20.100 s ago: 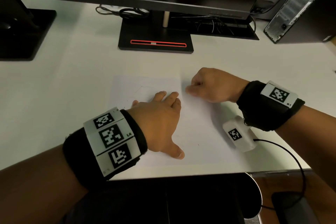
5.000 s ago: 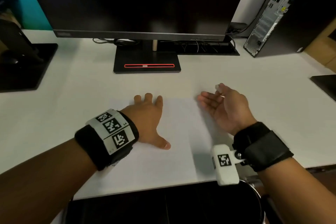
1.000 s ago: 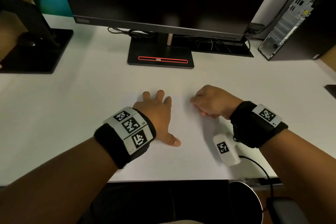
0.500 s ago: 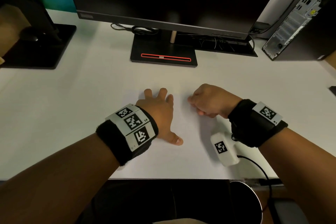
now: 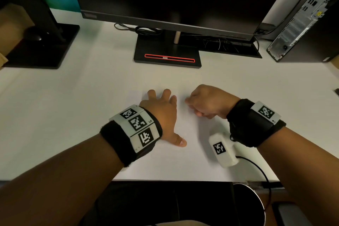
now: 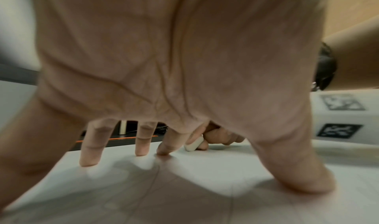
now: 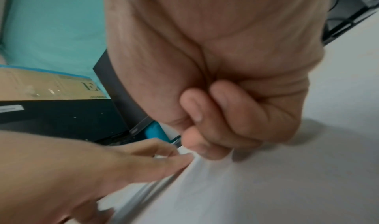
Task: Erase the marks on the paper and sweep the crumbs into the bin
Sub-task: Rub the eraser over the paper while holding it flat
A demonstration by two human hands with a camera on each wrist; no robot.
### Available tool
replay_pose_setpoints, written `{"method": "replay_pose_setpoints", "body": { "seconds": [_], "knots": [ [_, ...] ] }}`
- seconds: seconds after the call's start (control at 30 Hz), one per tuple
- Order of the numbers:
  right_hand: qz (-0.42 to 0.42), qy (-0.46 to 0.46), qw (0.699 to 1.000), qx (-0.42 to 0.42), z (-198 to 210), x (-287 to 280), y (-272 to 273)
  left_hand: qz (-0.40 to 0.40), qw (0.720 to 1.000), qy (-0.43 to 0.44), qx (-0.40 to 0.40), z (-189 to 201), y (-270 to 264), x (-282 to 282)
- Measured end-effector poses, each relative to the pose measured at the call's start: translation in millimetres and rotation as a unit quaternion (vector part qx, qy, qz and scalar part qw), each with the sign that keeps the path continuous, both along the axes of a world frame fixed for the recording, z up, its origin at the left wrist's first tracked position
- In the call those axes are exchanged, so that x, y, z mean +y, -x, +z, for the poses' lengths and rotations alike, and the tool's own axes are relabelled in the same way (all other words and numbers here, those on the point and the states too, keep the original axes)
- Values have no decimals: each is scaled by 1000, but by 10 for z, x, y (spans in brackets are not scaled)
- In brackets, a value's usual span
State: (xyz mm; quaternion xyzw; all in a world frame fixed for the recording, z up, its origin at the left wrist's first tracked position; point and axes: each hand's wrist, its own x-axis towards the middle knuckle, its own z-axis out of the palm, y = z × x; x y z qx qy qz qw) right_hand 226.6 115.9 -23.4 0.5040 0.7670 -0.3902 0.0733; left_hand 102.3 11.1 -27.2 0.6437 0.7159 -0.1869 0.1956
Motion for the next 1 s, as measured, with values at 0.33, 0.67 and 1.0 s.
{"method": "replay_pose_setpoints", "body": {
  "seconds": [0.33, 0.67, 1.0],
  "knots": [
    [14, -24, 1000, -7, 38, 32, 79, 3, 1000, 2, 5, -6, 3, -8],
    [73, -9, 997, -12, 31, -22, 130, 4, 1000, -2, 7, -9, 8, 0],
    [49, -8, 999, -14, 43, 83, 5, 4, 1000, -2, 9, -1, -4, -4]
  ]
}}
